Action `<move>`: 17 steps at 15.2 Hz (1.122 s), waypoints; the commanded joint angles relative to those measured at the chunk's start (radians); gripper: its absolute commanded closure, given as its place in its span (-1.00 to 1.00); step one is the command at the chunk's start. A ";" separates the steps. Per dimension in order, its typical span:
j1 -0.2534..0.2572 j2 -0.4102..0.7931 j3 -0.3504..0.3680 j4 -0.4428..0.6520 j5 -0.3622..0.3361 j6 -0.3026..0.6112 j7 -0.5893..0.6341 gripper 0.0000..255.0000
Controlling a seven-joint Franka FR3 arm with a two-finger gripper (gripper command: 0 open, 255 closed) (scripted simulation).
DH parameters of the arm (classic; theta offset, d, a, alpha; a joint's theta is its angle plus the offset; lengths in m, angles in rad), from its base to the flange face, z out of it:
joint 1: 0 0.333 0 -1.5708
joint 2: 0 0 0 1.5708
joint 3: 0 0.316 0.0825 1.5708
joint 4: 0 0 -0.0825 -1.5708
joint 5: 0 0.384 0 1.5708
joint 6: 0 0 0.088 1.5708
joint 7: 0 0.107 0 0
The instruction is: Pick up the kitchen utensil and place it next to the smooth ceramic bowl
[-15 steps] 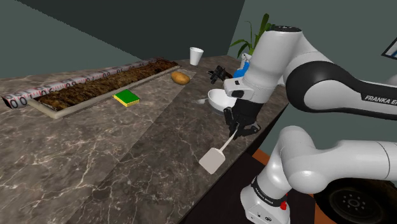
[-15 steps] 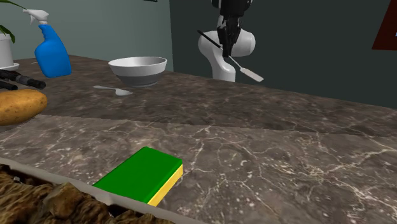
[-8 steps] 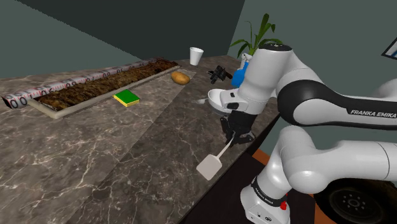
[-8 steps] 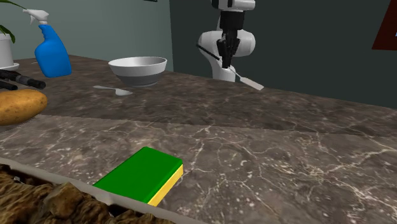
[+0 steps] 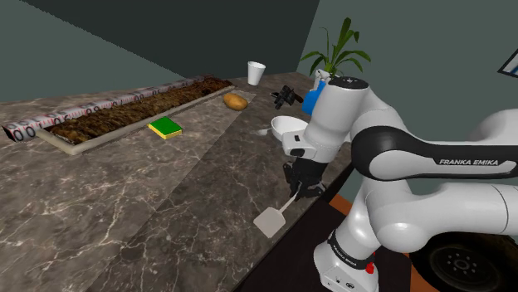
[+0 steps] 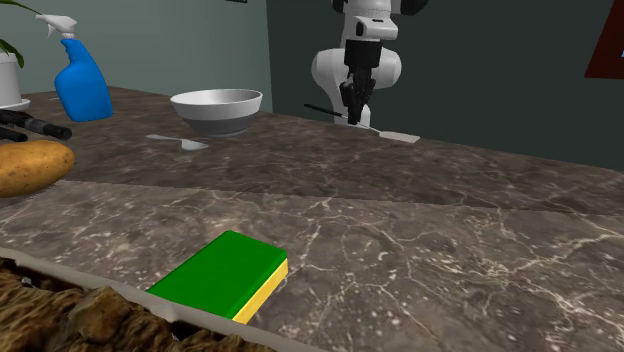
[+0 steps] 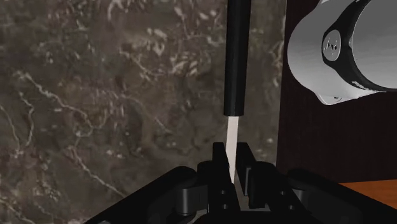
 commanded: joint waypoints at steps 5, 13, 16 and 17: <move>0.001 0.000 0.001 -0.004 0.001 0.005 0.001 1.00; 0.000 -0.002 0.000 0.028 0.000 -0.030 0.001 -1.00; -0.003 0.003 -0.003 0.124 -0.003 -0.120 0.001 -1.00; -0.003 0.003 -0.003 0.124 -0.003 -0.120 0.001 -1.00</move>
